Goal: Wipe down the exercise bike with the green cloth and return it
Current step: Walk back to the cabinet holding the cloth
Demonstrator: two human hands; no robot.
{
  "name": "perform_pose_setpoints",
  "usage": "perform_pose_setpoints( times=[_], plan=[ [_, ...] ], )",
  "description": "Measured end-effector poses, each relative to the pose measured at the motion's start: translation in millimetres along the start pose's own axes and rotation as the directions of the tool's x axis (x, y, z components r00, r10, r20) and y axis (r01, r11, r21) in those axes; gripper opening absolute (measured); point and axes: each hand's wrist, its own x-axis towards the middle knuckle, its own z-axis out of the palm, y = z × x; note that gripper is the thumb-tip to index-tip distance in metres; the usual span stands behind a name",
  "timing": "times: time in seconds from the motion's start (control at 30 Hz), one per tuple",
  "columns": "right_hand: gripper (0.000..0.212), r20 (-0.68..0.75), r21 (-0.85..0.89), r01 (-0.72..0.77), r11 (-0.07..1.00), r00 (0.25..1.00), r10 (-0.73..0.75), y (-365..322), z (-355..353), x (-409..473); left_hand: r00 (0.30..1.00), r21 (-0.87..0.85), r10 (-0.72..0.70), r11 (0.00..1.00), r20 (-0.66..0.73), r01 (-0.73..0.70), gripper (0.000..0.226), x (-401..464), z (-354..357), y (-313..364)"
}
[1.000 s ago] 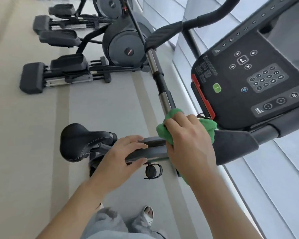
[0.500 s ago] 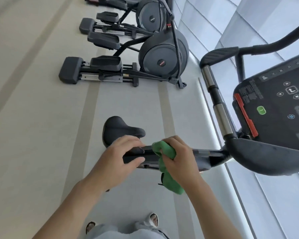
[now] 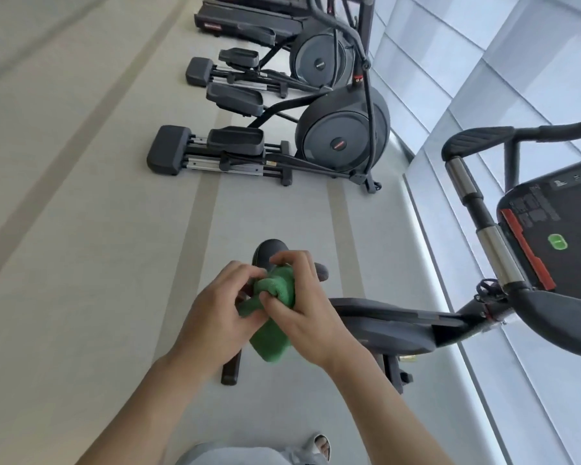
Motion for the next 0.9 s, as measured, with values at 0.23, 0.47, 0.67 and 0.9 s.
perform_pose_setpoints(
  times=[0.23, 0.47, 0.67, 0.9],
  plan=[
    [0.059, 0.063, -0.006, 0.038, 0.999, 0.997, -0.037, 1, -7, 8, 0.993, 0.019, -0.01, 1.0, -0.119, 0.012, 0.024, 8, -16, -4],
    [0.066, 0.066, -0.023, 0.058, 0.998, 0.996, -0.057, 20, -49, 33, 0.98, 0.058, -0.063, 0.995, -0.191, 0.076, 0.035, 24, -3, 11],
    [0.055, 0.027, -0.01, 0.127, 0.992, 0.992, -0.127, 39, -75, 57, 0.938, 0.073, -0.14, 0.982, -0.317, 0.172, 0.045, 28, 16, 31],
    [0.06, 0.126, -0.036, 0.207, 0.978, 0.971, -0.201, 47, -74, 92, 0.861, 0.255, -0.15, 0.918, -0.486, 0.305, 0.021, 9, 19, 50]
  ],
)
